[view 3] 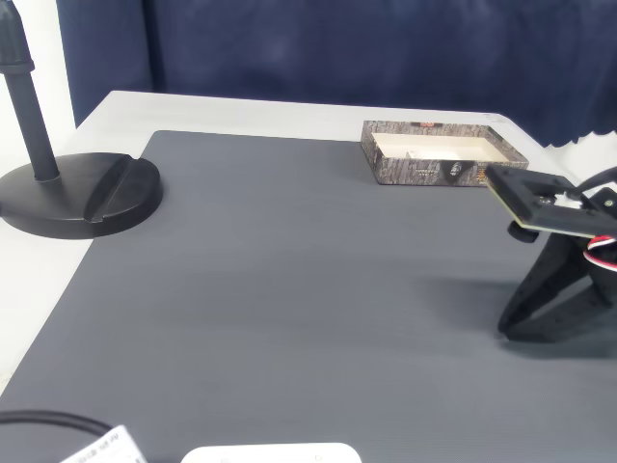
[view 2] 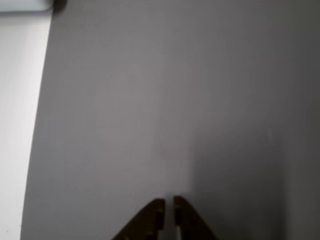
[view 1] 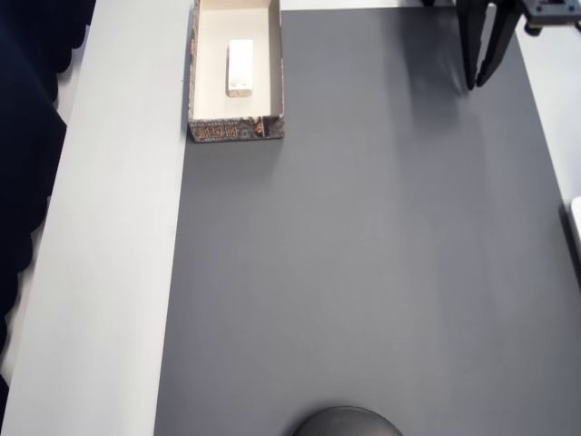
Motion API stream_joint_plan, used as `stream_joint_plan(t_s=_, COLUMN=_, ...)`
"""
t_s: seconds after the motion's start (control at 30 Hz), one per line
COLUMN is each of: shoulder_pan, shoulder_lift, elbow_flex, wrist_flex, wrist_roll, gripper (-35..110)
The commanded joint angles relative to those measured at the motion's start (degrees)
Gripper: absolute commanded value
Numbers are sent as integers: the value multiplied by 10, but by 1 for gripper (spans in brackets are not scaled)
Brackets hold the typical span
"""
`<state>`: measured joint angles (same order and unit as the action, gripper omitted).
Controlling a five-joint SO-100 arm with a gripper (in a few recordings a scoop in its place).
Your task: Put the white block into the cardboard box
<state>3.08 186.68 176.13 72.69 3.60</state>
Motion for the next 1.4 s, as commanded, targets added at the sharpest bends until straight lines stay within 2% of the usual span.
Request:
stream_joint_plan(t_s=0.0, shoulder_pan=-2, shoulder_lift=4, elbow_flex=11, wrist_flex=8, wrist_roll=-9, gripper=-2)
stream_joint_plan(t_s=1.37, shoulder_pan=-8, shoulder_lift=38, elbow_flex=11, wrist_flex=26, wrist_roll=-12, gripper=-2)
